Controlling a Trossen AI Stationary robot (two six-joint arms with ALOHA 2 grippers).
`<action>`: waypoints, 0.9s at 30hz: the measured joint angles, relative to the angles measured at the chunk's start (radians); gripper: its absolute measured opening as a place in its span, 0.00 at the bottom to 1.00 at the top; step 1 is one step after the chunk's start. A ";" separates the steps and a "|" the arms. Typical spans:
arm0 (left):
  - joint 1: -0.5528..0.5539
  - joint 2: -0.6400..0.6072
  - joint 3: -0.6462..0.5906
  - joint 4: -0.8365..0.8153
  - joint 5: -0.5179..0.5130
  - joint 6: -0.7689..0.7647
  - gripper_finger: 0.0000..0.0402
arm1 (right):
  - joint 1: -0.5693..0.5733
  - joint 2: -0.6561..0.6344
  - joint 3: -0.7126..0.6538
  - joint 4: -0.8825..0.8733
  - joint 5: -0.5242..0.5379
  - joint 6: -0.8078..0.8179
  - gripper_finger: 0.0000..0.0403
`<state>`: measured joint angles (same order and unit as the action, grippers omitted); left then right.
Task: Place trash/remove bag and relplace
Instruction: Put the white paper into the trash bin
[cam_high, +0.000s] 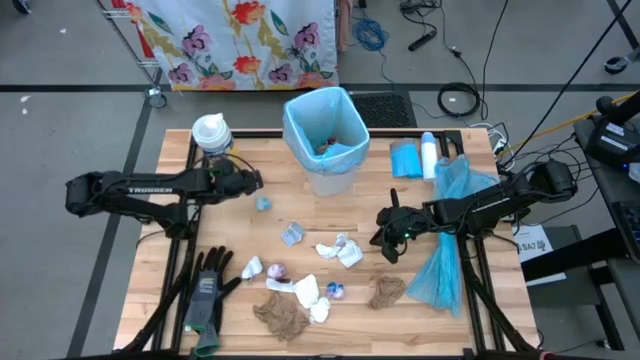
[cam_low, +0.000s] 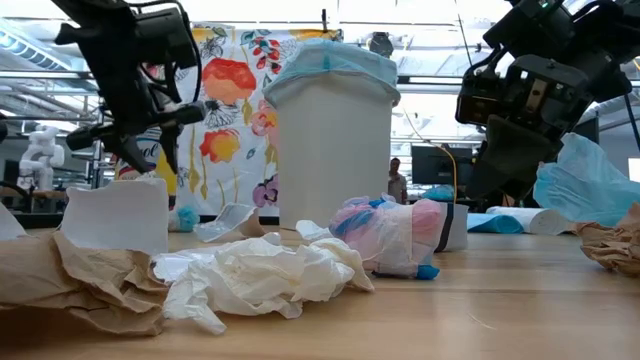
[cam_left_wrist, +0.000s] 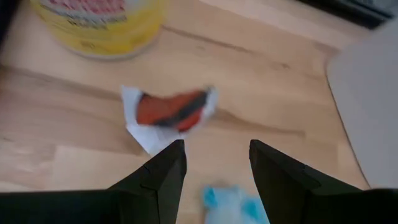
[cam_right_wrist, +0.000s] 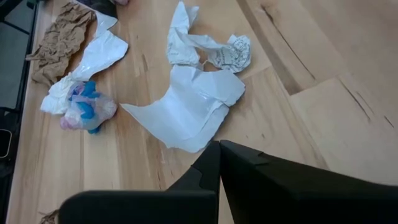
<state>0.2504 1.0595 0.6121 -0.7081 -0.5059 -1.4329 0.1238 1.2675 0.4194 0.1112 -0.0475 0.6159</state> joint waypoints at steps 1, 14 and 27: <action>0.011 0.000 0.000 -0.007 -0.006 0.000 0.45 | 0.000 0.000 0.000 0.000 0.000 0.000 0.00; 0.076 0.068 0.000 -0.031 -0.052 0.024 0.45 | 0.000 0.000 0.000 -0.017 -0.002 -0.005 0.00; 0.077 0.231 0.000 0.064 -0.072 0.027 0.45 | 0.000 0.000 0.000 -0.019 -0.002 -0.007 0.00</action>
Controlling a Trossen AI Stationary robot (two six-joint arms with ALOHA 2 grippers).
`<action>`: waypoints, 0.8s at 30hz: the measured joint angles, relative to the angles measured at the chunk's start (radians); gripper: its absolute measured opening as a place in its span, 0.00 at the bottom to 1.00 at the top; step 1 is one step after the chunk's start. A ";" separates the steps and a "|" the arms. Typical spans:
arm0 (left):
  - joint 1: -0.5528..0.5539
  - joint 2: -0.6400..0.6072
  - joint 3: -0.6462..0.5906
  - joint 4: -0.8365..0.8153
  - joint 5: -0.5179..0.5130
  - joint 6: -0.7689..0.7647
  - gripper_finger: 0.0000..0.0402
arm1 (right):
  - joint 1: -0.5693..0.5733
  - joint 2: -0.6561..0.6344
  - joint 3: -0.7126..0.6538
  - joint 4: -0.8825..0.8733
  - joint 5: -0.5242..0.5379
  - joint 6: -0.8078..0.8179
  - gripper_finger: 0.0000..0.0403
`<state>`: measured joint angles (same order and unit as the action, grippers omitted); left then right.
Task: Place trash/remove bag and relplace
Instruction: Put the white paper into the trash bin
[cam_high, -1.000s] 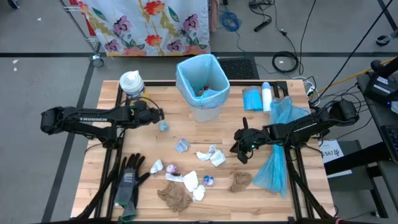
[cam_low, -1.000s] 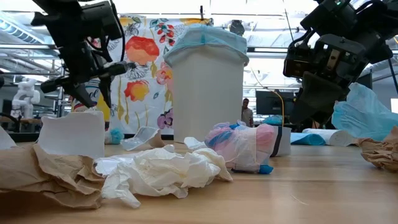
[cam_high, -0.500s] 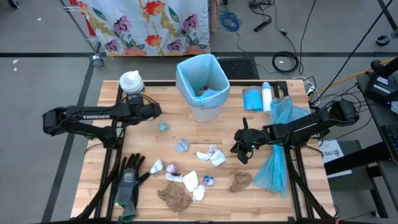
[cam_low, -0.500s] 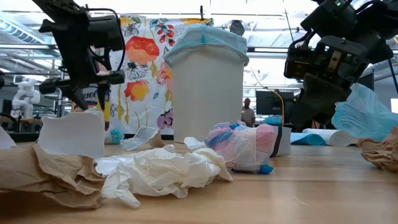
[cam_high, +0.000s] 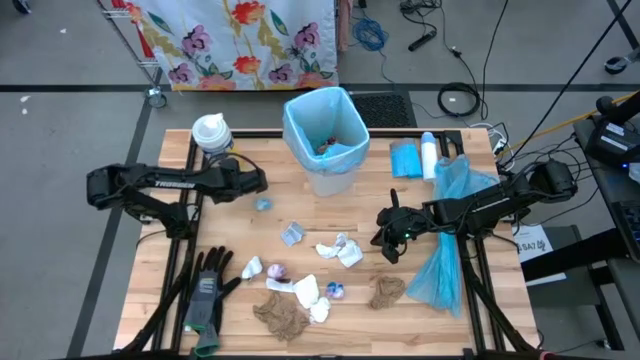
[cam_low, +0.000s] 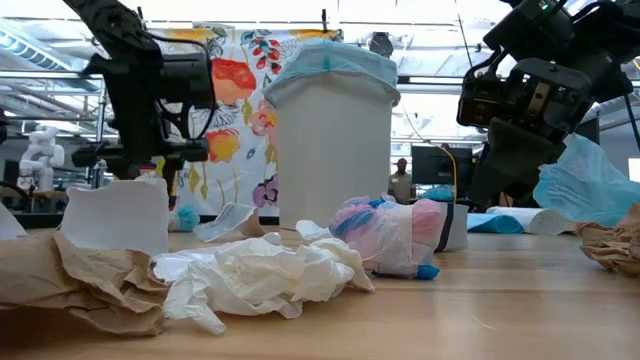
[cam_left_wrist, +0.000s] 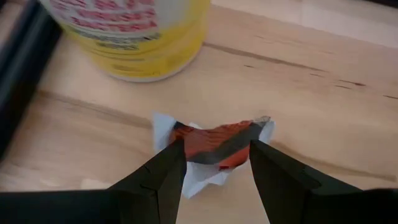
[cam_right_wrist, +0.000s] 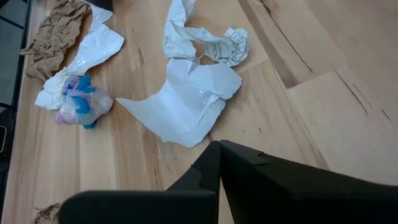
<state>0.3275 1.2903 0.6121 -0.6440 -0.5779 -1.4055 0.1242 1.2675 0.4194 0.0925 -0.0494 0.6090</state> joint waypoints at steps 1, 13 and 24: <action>0.000 0.015 0.000 0.017 0.000 0.000 0.45 | 0.000 0.000 0.000 0.000 0.000 0.000 0.00; 0.000 0.246 0.000 0.251 0.001 -0.002 0.45 | 0.000 0.000 0.000 -0.001 0.000 0.030 0.00; -0.009 0.292 0.003 0.288 0.048 0.008 0.11 | 0.002 0.000 0.000 -0.007 -0.003 0.060 0.00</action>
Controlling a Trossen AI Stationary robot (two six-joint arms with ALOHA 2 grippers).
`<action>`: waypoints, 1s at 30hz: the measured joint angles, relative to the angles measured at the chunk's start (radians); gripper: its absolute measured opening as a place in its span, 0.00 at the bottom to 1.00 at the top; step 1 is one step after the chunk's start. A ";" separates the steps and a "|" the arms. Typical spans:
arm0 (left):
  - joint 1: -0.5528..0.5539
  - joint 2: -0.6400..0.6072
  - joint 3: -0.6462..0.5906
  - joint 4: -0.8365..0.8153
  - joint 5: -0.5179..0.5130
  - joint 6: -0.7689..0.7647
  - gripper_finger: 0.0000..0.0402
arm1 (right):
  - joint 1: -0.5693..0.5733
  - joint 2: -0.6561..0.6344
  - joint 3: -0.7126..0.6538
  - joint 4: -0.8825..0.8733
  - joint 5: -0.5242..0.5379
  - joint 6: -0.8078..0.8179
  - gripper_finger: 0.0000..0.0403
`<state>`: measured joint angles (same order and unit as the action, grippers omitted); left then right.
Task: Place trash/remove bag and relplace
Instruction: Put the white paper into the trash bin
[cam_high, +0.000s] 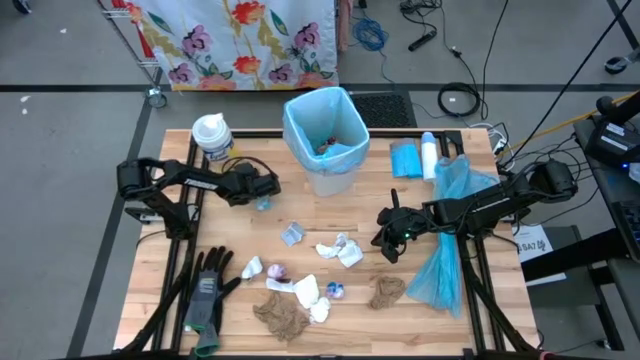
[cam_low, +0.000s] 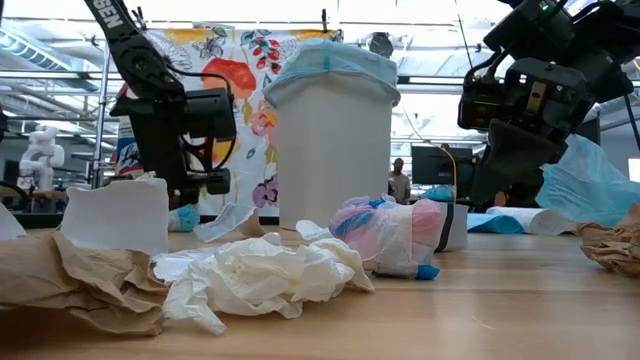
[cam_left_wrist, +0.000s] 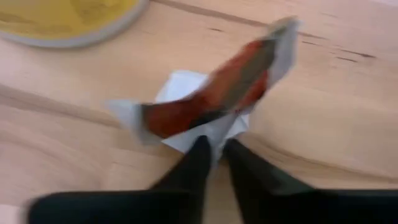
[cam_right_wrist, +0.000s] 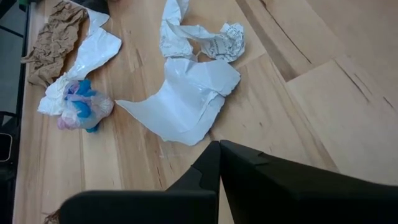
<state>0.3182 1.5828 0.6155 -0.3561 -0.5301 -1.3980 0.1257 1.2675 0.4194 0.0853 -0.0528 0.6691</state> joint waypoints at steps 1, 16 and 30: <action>-0.003 -0.010 0.001 0.008 0.016 0.015 0.06 | 0.000 0.000 0.000 0.000 0.000 0.000 0.00; -0.159 -0.147 0.115 -0.048 0.115 0.204 0.00 | 0.000 0.000 0.000 0.000 0.006 0.000 0.00; -0.262 -0.358 0.438 -0.521 0.122 0.314 0.00 | 0.000 0.000 0.000 0.008 0.033 0.002 0.00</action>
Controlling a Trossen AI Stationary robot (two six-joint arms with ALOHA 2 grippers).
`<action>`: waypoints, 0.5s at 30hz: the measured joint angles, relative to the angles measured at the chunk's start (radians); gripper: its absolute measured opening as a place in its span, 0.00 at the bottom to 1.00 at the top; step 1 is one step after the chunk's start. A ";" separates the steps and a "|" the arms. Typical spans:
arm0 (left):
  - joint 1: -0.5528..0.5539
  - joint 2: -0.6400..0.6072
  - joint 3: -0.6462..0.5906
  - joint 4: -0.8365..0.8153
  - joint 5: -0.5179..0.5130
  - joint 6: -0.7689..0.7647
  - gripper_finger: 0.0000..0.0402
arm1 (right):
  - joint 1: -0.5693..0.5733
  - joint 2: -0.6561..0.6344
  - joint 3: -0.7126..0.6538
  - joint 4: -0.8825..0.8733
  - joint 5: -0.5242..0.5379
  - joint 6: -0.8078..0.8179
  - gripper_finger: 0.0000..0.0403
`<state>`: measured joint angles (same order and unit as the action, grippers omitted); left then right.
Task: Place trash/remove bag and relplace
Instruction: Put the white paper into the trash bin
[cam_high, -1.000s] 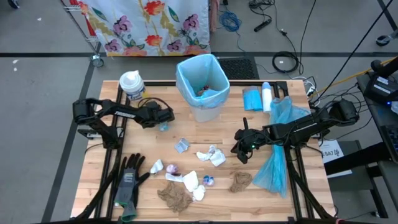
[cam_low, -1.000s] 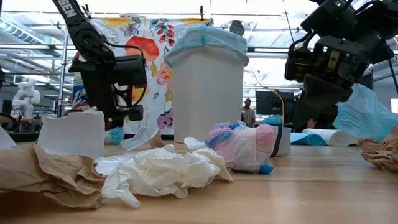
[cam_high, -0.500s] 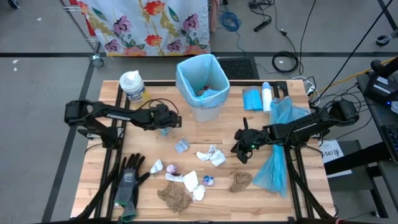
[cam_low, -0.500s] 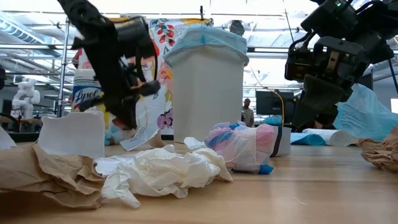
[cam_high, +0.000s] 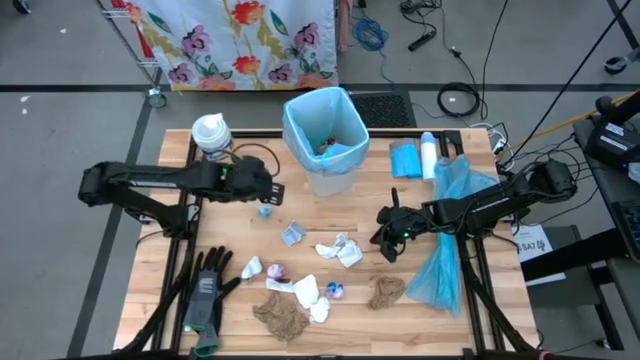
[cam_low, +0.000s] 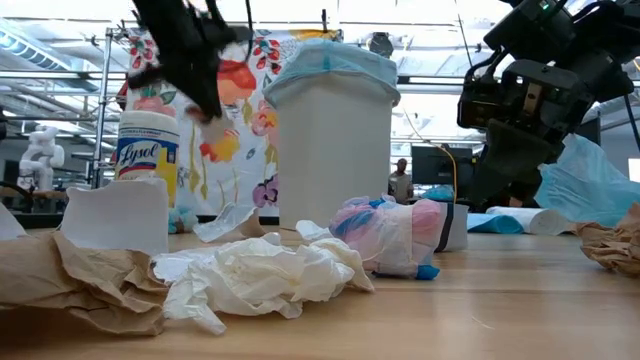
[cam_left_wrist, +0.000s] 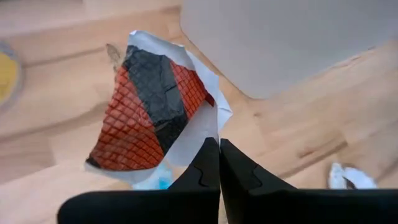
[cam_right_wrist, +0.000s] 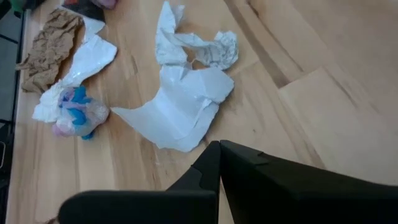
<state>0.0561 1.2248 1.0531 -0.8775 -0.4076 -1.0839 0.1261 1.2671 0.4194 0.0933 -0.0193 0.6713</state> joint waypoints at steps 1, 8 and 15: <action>-0.001 -0.003 0.039 -0.044 -0.001 0.004 0.00 | 0.000 0.000 0.000 0.001 0.006 0.000 0.00; 0.047 0.018 0.367 -0.313 -0.012 0.186 0.00 | 0.000 0.001 0.000 0.002 0.018 -0.002 0.00; 0.211 0.099 0.634 -0.293 0.094 0.422 0.00 | 0.000 0.001 0.000 0.001 0.018 -0.002 0.00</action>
<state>0.2675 1.3243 1.6869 -1.1703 -0.3138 -0.6618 0.1261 1.2678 0.4194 0.0940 -0.0010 0.6693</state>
